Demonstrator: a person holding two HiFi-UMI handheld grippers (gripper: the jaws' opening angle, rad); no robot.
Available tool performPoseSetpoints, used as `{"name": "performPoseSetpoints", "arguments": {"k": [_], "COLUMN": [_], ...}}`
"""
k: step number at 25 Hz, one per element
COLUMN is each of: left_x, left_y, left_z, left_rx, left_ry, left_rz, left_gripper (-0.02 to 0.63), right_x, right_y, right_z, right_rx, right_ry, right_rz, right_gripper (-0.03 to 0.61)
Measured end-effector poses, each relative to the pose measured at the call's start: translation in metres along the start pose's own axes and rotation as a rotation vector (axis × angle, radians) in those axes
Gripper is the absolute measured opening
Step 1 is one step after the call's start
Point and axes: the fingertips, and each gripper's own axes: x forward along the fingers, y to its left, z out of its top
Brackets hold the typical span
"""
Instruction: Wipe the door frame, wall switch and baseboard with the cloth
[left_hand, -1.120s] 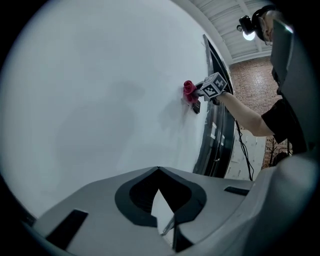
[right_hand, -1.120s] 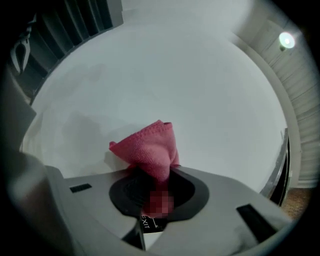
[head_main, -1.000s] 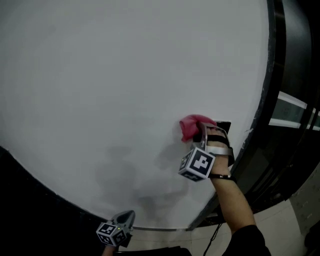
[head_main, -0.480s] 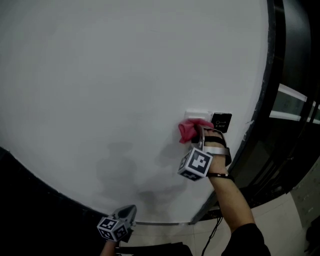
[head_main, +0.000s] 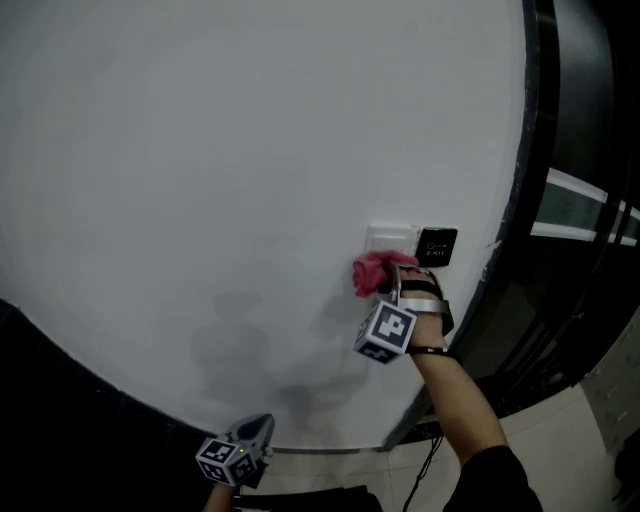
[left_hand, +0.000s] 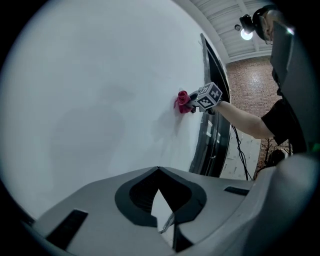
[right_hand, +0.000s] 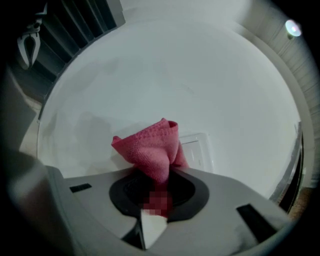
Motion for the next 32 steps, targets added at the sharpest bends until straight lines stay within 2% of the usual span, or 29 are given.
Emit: {"name": "performPoseSetpoints", "arguments": {"k": [4, 6, 13, 17, 20, 24, 28, 32], "left_x": [-0.001, -0.004, -0.003, -0.006, -0.011, -0.016, -0.022, -0.023], "left_y": [-0.003, -0.007, -0.009, -0.013, -0.013, -0.007, -0.003, 0.002], "left_z": [0.002, 0.005, 0.01, 0.008, 0.011, 0.005, 0.003, 0.002], "left_rx": [0.028, 0.033, 0.03, 0.029, 0.031, 0.028, 0.019, 0.019], "left_ry": [0.003, -0.002, -0.021, -0.026, -0.031, -0.016, -0.009, -0.005], "left_rz": [0.002, -0.005, -0.019, -0.027, -0.026, -0.017, -0.008, 0.002], "left_gripper": [-0.008, -0.008, -0.008, -0.008, -0.008, -0.008, -0.008, -0.008], "right_x": [0.004, -0.002, -0.029, -0.025, -0.016, 0.002, 0.007, 0.007], "right_y": [0.02, 0.017, -0.068, -0.09, -0.088, -0.07, -0.061, -0.048], "right_z": [-0.011, -0.014, -0.004, -0.008, -0.009, -0.015, -0.015, -0.01], "right_rx": [-0.012, 0.004, 0.013, 0.016, 0.04, 0.004, -0.042, -0.034], "right_ry": [0.035, 0.034, -0.079, -0.042, -0.01, 0.046, 0.05, 0.048], "right_rz": [0.071, 0.071, -0.181, -0.211, -0.2, -0.189, -0.225, -0.195], "right_gripper": [0.062, 0.061, 0.063, 0.061, 0.061, 0.061, 0.061, 0.061]}}
